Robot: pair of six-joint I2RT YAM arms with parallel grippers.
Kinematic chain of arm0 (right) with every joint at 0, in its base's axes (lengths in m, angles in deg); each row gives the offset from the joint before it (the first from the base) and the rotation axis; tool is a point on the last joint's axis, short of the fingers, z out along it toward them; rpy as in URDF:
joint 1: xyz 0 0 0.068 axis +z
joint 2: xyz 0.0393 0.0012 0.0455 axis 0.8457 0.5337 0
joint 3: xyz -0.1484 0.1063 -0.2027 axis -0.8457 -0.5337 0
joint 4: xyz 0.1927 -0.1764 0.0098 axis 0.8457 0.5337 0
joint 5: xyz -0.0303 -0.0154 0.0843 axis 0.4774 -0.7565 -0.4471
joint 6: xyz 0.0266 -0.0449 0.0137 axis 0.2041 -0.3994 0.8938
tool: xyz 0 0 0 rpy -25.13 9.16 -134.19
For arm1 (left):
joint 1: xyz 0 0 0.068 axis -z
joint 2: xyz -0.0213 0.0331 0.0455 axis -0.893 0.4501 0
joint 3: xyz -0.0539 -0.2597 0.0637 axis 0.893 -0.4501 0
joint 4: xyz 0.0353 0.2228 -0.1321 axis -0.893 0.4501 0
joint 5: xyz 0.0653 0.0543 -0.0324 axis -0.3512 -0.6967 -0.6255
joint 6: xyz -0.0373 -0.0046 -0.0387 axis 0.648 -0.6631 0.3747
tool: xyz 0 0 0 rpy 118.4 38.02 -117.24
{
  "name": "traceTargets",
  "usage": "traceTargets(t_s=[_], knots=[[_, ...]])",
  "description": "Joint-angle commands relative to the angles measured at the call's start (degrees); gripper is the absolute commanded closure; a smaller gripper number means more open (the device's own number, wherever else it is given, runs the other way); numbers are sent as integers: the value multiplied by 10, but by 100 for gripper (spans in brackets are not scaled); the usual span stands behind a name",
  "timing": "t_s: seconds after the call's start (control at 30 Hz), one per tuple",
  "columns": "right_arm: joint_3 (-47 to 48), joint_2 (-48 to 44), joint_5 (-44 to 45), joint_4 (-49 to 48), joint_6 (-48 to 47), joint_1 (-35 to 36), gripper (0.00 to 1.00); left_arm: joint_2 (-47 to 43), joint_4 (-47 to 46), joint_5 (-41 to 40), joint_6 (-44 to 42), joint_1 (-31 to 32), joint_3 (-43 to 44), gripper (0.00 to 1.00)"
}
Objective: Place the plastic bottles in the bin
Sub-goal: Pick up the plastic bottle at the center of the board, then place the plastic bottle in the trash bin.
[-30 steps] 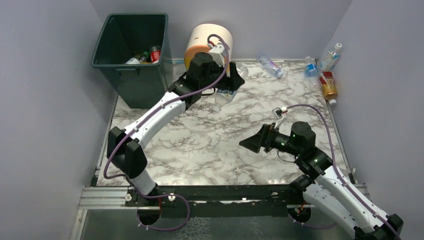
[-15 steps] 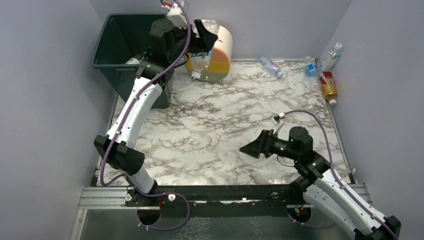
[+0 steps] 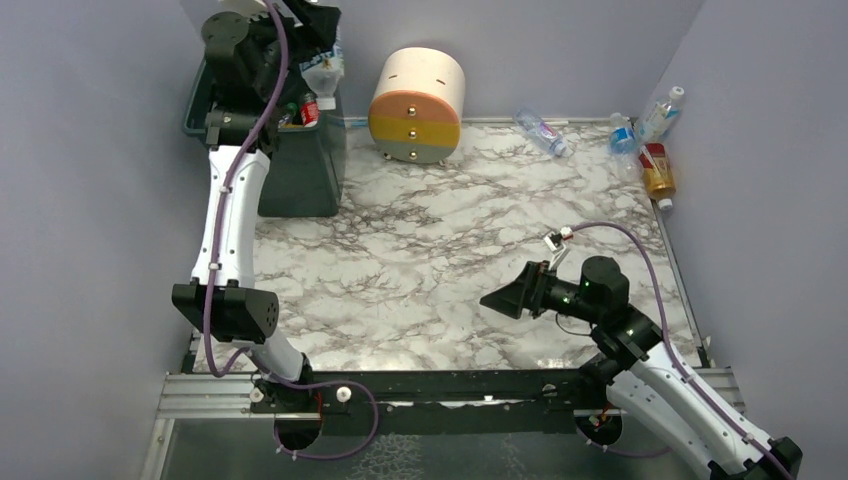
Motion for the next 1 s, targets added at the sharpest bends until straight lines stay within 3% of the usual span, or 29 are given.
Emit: traceTargets(t_s=[0.0, 0.3, 0.53, 0.73, 0.97], knots=[[-14, -15, -12, 8, 5, 2, 1, -32, -72, -23, 35, -55, -17, 29], [-26, -27, -14, 11, 10, 2, 1, -53, -137, -87, 66, -106, -97, 29], [-16, -35, -11, 27, 13, 2, 1, -81, -180, -208, 39, -111, -181, 29], [-12, -33, -11, 30, 12, 2, 1, -61, -199, -211, 33, -116, -194, 28], [2, -20, -13, 28, 5, 2, 1, -30, -171, -210, 40, -118, -194, 12]])
